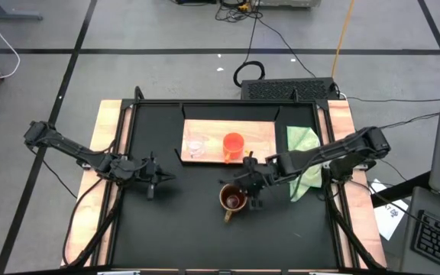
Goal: Stack small to large cups/mugs on shelf
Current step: Put the brown mug on the shelf
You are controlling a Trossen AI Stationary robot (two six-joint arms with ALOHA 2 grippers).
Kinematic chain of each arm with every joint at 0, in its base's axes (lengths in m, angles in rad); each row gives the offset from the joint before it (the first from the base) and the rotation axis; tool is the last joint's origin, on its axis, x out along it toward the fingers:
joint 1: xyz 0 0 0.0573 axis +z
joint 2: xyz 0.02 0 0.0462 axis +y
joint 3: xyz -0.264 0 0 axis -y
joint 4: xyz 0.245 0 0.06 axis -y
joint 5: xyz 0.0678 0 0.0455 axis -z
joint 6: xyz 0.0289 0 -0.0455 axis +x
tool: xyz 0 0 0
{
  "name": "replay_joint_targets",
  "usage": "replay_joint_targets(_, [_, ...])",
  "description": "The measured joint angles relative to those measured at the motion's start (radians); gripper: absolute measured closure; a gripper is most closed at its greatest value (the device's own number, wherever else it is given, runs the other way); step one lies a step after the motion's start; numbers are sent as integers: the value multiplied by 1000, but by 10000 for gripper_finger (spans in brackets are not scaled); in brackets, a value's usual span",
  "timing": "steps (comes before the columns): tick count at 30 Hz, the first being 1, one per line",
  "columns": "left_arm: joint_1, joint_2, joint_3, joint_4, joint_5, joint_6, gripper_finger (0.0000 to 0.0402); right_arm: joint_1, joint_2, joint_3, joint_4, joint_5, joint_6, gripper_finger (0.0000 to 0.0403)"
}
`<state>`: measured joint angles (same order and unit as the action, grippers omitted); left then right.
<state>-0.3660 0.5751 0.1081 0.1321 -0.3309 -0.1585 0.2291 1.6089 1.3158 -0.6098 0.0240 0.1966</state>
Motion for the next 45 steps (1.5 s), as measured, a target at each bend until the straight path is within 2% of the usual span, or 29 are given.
replay_joint_targets(7, [0, 0, 0, 4, 0, 3, 398, -46, 0, 0, 7, -32, -4, 254])
replay_joint_targets(14, [0, 1, 0, 4, 0, -5, 398, -80, 0, 0, 18, -55, -27, 237])
replay_joint_targets(19, [0, 0, 0, 3, 15, 3, 398, -92, 25, 1, 37, -110, -27, 240])
replay_joint_targets(34, [-1, 1, 0, -9, 25, 7, 398, -108, 129, 0, 50, -108, -54, 243])
replay_joint_targets(41, [-1, 1, 0, -33, 27, 2, 398, -117, 151, 0, 75, -108, -78, 282])
replay_joint_targets(45, [-2, 1, 1, -33, 39, -2, 398, -121, 154, 0, 81, -107, -85, 321])
